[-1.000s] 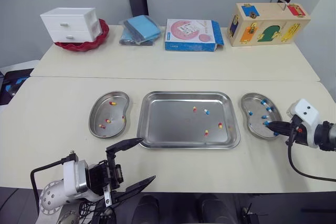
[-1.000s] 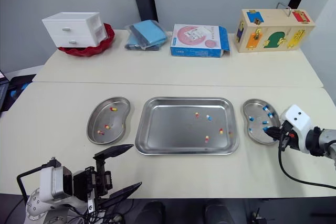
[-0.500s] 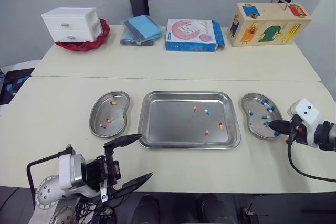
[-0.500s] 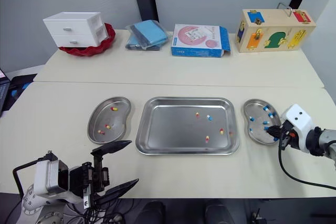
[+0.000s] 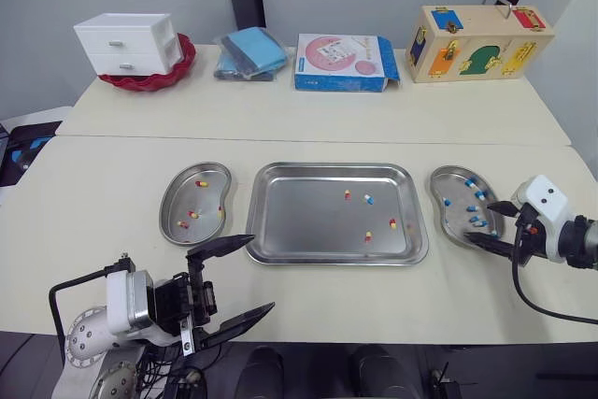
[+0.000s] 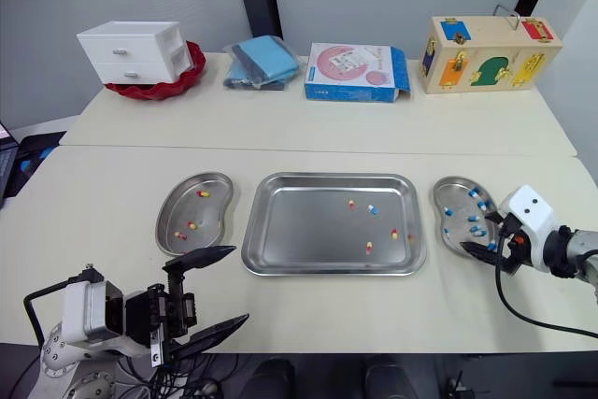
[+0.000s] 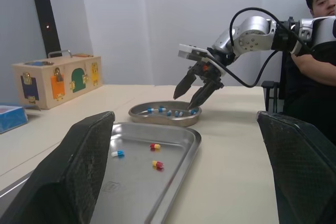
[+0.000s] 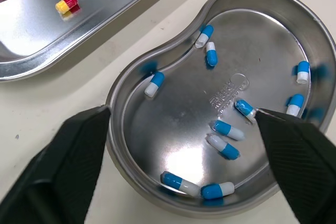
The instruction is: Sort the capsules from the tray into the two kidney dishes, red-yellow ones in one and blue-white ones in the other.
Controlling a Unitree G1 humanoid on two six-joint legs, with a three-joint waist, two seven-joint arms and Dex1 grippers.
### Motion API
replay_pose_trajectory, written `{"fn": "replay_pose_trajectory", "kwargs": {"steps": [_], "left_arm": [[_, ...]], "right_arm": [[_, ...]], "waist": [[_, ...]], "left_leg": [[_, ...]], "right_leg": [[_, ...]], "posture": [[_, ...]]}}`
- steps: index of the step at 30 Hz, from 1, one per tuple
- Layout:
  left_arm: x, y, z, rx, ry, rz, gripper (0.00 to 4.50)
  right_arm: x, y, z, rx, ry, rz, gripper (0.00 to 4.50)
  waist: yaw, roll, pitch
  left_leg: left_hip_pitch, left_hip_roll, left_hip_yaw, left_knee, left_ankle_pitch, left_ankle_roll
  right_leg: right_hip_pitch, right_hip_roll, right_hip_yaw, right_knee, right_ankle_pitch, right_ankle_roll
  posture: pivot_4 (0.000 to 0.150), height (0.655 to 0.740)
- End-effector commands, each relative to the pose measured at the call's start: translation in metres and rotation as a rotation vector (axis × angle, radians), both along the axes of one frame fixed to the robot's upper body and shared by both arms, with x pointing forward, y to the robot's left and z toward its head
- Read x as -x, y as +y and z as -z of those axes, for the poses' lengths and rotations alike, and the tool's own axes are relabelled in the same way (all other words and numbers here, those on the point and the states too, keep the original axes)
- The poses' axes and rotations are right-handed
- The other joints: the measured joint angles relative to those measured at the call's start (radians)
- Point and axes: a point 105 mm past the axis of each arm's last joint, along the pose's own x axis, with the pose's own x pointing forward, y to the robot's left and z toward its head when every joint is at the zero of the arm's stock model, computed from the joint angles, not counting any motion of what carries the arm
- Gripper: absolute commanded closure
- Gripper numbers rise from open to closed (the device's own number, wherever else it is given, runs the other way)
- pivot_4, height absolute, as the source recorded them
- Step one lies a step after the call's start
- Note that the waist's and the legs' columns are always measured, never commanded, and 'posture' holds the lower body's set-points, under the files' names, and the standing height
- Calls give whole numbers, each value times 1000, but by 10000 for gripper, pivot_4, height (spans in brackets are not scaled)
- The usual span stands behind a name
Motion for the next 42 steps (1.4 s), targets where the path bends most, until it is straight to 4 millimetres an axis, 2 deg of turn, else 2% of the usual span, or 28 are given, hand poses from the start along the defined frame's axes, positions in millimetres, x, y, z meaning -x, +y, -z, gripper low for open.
{"fn": "replay_pose_trajectory", "kwargs": {"steps": [1, 5, 10, 11, 13, 15, 18, 20, 26, 35, 42], "left_arm": [[-14, 13, -5, -16, 10, -142, 0], [-31, 31, 3, -71, 75, -380, 0], [-42, 70, -1, -151, 156, -611, 0], [-45, 87, 0, -173, 198, -685, 0], [-46, 106, -1, -196, 244, -763, 0], [-42, 133, 4, -268, 339, -826, 0], [-39, 181, 2, -390, 416, -925, 0], [-39, 196, -2, -407, 428, -946, 0], [-36, 220, 8, -471, 492, -955, 0], [-43, 229, 21, -498, 516, -925, 0], [-46, 234, 27, -544, 512, -902, 0]], "right_arm": [[6, 5, -16, -24, -102, -74, 90], [26, -9, -9, -17, -95, -126, 90], [36, -27, -18, -31, -143, -140, 90], [40, -35, -17, -23, -134, -136, 90], [44, -44, -15, -15, -121, -133, 90], [50, -55, -9, 0, -106, -125, 90], [57, -69, 0, 25, -90, -111, 90], [58, -74, 4, 28, -87, -101, 90], [58, -82, 11, 18, -99, -65, 90], [62, -84, 13, 5, -111, -43, 90], [68, -76, 15, -32, -127, -50, 90]], "waist": [[2, 0, 0], [10, 0, 0], [10, 0, 0], [10, 0, 0], [9, -1, 0], [9, -1, 0], [6, -1, 1], [2, 0, 1], [-6, 0, 1], [-10, 0, 1], [-12, 0, 1]], "left_leg": [[0, 0, 0, 0, 0, 0], [0, 0, -1, 0, 0, 0], [4, 0, -1, 0, 0, 0], [7, 0, -1, 0, 0, 0], [8, 0, -1, 0, 0, 0], [8, 0, 0, 0, 0, 0], [10, 0, 0, -1, 0, 0], [11, 0, 0, -2, 0, 0], [13, 0, 3, -3, 0, 0], [13, 1, 3, -3, 0, 0], [13, 1, 3, -3, 0, 0]], "right_leg": [[0, 0, 0, 0, 0, 0], [1, 0, 0, 0, 0, 0], [5, 0, -1, -1, 0, 0], [8, 0, -1, -1, 0, 0], [8, 0, 0, -1, 0, 0], [9, 0, 0, -1, 0, 0], [9, 0, 0, -2, 0, 0], [10, 0, 0, -1, -1, 0], [11, 0, 2, -3, -1, 0], [11, 0, 2, -4, -1, 0], [11, 0, 2, -4, -1, 0]], "posture": [[1500, 7400], [1500, 7400], [1500, 7400], [1500, 7400], [1500, 7400], [1500, 7400], [1500, 7400], [1500, 7400], [1500, 7400], [1500, 7400], [1500, 7400]]}}
